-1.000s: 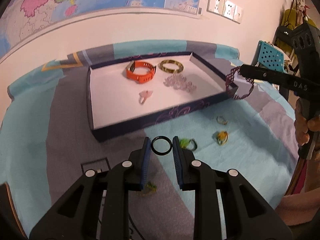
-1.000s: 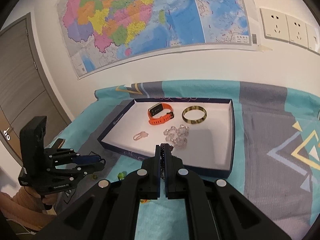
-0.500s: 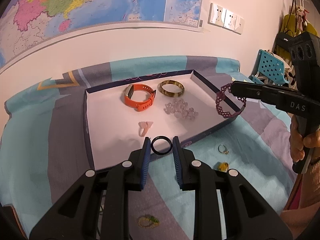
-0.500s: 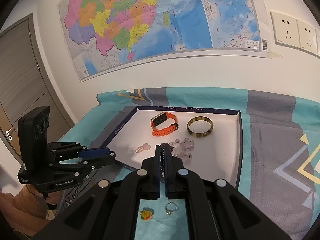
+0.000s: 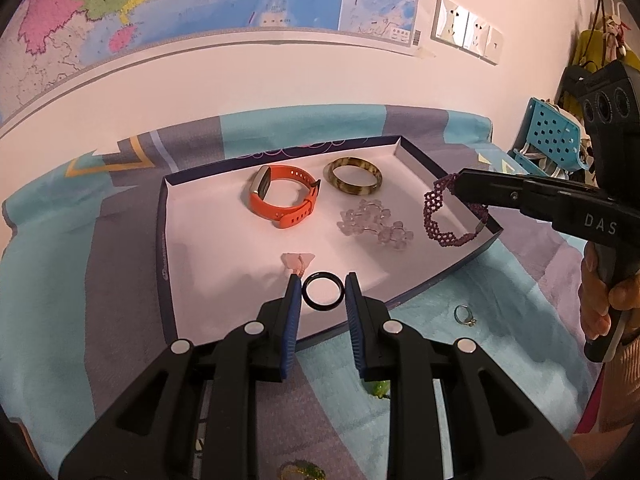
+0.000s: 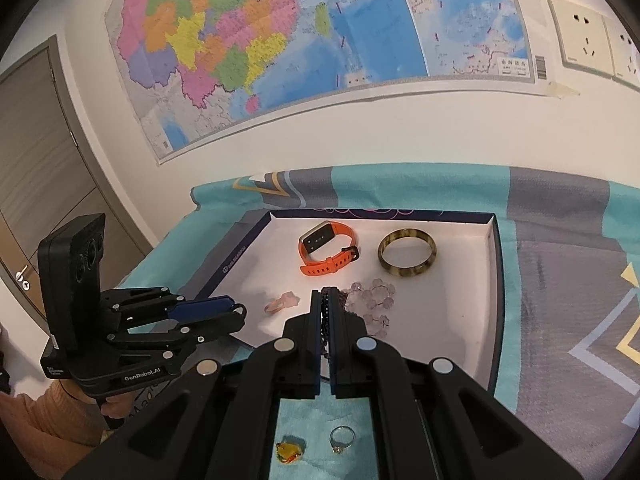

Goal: Organize jewelry
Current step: 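Carry the maroon bracelet and black ring with both tools over the box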

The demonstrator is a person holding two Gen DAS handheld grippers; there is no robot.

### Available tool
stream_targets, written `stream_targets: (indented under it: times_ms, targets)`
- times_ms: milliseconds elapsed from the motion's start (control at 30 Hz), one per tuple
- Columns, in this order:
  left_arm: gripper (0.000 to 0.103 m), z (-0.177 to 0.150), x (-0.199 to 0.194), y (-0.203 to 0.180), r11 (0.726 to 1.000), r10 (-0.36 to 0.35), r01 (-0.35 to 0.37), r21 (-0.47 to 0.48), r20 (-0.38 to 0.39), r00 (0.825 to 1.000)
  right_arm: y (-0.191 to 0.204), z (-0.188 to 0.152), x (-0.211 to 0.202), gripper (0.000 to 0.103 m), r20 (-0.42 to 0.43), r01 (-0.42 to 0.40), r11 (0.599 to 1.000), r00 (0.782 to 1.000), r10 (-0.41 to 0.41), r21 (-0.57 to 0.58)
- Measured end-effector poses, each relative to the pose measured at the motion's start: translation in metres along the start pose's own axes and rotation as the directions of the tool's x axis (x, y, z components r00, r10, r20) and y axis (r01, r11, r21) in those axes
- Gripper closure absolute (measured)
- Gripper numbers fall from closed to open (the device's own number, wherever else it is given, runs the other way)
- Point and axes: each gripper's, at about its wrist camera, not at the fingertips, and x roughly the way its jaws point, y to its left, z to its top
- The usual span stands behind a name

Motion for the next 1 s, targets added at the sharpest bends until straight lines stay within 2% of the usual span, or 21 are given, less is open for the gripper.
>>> stream_targets:
  times_ms: [1000]
  targets:
    - [0.080,0.001,0.034,0.005,1.000,0.019,-0.021,-0.021,-0.073,0.997,-0.014,-0.003,0.038,0.101,-0.088,-0.032,0.999,0.996,0.035,0.032]
